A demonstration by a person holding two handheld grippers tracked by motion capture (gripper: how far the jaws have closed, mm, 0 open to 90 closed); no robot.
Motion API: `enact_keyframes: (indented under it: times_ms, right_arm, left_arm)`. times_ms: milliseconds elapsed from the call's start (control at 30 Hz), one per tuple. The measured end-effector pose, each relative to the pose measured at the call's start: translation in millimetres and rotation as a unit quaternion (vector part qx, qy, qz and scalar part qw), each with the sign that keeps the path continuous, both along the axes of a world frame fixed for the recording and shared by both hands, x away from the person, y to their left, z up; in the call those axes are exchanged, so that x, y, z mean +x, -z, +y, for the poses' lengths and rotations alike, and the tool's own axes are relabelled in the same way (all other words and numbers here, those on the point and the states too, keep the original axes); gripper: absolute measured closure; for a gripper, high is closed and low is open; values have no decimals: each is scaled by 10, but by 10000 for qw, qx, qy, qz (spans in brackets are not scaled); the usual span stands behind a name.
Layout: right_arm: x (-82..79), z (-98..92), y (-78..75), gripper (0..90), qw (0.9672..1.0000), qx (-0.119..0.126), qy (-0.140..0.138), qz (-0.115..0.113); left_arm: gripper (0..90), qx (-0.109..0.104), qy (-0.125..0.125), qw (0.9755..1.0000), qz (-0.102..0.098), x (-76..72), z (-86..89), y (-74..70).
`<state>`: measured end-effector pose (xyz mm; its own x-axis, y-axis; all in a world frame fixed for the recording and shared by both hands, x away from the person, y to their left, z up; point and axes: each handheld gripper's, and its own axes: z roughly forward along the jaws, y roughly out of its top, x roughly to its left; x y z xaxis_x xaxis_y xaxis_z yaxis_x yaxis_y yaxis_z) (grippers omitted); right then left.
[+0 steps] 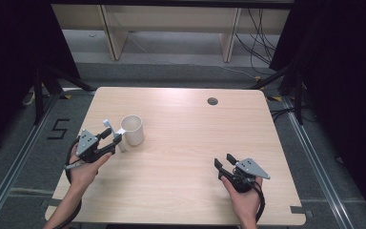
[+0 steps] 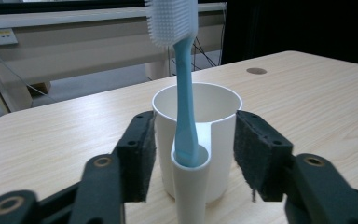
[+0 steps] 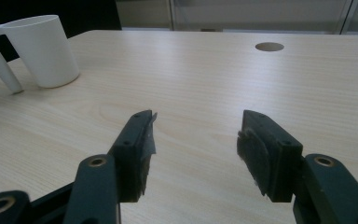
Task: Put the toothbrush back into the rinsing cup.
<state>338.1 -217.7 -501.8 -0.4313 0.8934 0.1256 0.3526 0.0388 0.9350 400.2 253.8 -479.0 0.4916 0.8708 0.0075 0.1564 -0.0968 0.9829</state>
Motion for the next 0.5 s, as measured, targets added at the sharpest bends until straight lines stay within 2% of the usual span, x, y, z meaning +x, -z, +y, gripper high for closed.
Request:
enact_keyframes:
  times_ms: [33, 67, 133, 200, 233, 267, 300, 333, 367, 467, 500]
  right_arm:
    - [6, 0, 4, 455, 10000, 27, -23, -1]
    - [2, -11, 1, 454, 10000, -73, 32, -42]
    - [-15, 9, -1, 454, 9999, 50, 66, 88]
    - [10, -16, 8, 453, 9999, -116, 61, -54]
    - [1, -10, 3, 453, 10000, -42, 35, 30]
    - [16, -9, 13, 453, 10000, 40, -21, -31]
    - [9, -28, 2, 452, 9999, -119, 15, -47]
    - [4, -25, 1, 452, 9999, -96, 19, 25]
    - [3, -17, 11, 452, 10000, 33, 51, 27]
    - [16, -29, 25, 452, 10000, -39, 72, -27]
    - [-1, -26, 15, 451, 9999, 3, 69, 137]
  left_arm:
    - [450, -39, -6, 10000, 17, -14, 2, -6]
    - [425, -45, -4, 10000, 10, -21, 4, -8]
    - [398, -84, 26, 10000, -2, -48, 14, -11]
    - [376, -107, 38, 9999, 47, -77, 42, -11]
    - [369, -77, 5, 9999, 106, -96, 61, -17]
    - [367, -85, -10, 9999, 117, -110, 75, -19]
    - [366, -105, -6, 9999, 81, -121, 95, -16]
    - [364, -112, -29, 9999, 87, -140, 121, -16]
    - [364, -97, -68, 9999, 118, -157, 139, -20]
    - [362, -117, -122, 9998, 97, -211, 202, -16]
    - [357, -126, -145, 9998, 100, -233, 228, -9]
